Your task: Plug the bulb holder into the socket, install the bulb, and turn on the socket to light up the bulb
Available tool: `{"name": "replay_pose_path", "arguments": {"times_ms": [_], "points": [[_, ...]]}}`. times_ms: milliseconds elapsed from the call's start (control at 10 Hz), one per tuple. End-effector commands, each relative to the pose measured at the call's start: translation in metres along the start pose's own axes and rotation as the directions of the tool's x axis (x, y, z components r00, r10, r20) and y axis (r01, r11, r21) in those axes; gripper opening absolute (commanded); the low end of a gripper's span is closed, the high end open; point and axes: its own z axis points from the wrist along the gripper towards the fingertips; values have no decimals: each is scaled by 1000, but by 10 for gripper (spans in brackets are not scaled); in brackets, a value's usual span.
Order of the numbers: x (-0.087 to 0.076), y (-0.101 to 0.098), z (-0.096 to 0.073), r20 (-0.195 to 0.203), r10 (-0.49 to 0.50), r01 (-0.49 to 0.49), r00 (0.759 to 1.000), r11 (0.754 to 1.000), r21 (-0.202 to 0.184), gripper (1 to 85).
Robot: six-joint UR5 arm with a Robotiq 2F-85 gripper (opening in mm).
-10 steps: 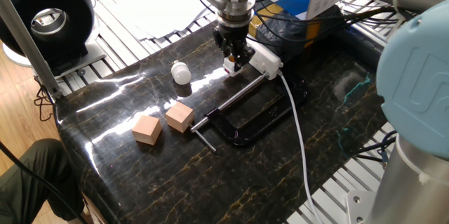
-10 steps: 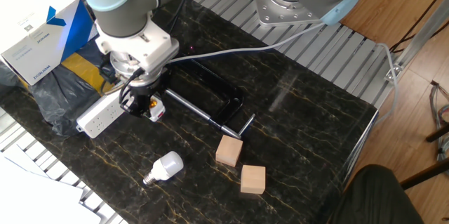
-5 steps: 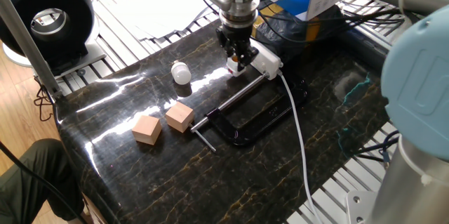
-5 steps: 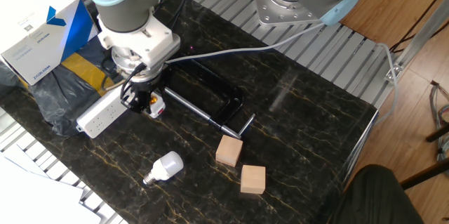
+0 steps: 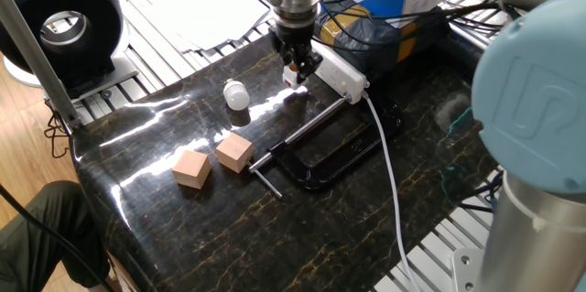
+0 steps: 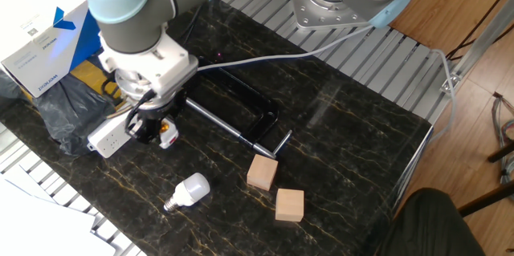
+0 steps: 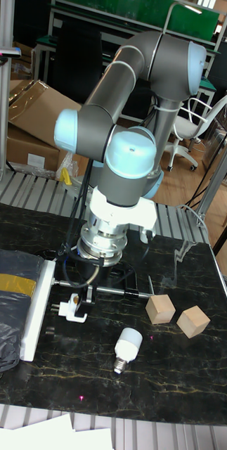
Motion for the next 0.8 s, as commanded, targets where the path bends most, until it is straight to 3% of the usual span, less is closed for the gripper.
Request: {"name": "replay_pose_path", "arguments": {"times_ms": [0,200,400,700], "points": [[2,-17,2,8,18,-19,1000,1000,22,10],[-8,3,-3,40,42,-40,998,997,-60,10],[-1,1,-2,13,65,-64,998,997,-51,10],[-12,-7,-3,56,142,-141,988,990,-28,10]]}}
